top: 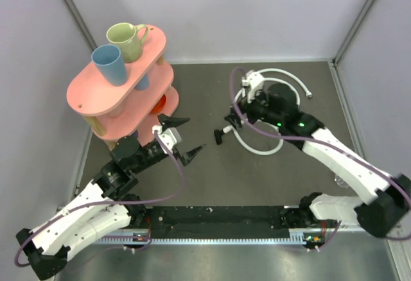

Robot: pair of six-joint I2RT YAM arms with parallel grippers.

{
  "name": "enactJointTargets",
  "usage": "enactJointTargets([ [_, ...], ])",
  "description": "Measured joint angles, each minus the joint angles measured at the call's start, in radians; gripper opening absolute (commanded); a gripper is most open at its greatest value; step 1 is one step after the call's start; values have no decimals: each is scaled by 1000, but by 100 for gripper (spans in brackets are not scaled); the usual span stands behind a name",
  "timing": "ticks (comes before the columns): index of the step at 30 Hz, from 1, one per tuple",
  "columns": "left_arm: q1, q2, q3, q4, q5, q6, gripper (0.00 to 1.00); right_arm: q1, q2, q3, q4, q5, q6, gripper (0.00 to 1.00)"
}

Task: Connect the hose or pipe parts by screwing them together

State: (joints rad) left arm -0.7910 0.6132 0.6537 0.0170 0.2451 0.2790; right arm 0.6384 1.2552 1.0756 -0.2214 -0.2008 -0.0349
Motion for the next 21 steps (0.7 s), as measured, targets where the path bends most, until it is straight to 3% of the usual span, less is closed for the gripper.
enactJointTargets([
  [11, 0, 22, 178, -21, -127, -296, 99, 0, -534, -67, -94, 141, 146, 99],
  [21, 0, -47, 190, -17, -164, -430, 99, 0, -758, -147, -177, 314, 249, 99],
])
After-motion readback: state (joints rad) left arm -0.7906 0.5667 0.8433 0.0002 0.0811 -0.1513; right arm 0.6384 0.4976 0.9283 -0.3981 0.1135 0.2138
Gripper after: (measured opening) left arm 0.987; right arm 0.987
